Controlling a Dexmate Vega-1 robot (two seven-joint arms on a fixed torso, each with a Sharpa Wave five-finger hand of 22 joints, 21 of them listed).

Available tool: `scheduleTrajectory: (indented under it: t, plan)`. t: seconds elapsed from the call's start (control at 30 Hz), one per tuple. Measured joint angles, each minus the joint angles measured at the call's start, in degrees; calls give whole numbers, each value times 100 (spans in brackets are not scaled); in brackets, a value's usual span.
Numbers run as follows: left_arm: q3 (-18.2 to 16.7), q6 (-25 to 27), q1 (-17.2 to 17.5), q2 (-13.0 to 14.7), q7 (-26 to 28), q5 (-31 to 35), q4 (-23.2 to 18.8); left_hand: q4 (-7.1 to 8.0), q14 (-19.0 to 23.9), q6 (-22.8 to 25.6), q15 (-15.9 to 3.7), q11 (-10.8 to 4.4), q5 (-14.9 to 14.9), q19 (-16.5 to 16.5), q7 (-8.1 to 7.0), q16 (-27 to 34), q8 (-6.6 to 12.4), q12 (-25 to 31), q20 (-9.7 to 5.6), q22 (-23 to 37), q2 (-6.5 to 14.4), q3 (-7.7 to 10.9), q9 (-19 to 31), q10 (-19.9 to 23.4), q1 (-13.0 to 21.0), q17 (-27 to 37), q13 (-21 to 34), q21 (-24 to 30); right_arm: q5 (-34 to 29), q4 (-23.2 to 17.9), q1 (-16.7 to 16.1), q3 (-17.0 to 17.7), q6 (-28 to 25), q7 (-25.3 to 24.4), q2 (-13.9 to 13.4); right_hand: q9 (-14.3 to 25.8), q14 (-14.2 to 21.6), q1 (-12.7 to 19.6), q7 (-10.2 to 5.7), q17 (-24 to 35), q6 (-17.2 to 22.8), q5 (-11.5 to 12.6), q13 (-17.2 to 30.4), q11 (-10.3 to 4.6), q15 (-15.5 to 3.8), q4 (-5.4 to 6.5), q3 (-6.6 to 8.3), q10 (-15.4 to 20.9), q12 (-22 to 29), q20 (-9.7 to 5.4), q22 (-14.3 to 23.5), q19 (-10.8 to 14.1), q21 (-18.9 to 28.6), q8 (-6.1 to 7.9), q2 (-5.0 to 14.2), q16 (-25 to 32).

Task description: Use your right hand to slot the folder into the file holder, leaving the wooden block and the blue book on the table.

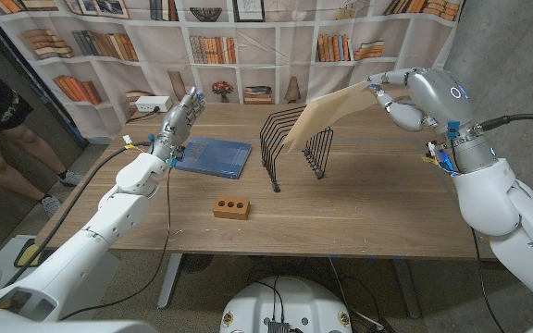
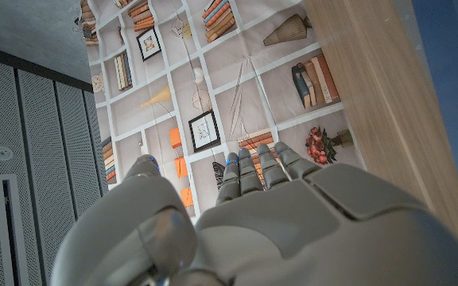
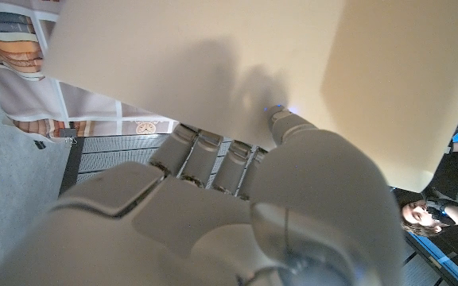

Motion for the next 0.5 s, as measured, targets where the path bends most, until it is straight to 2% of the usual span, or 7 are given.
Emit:
scheduleTrajectory:
  t: [0.5]
  plan:
    - [29,10,-57,-37,-47,-23,116,-9,0,0,0,-23,0,0,0,0,0,0,0,0,0,-9,0,23,0,0,0,0,-133,-66,7,-45,-257,-54,-157,-1,0,-25,-1,0,-1,0,-19,0,0,0,0,0,0,0,0,1,36,-16,11,0]
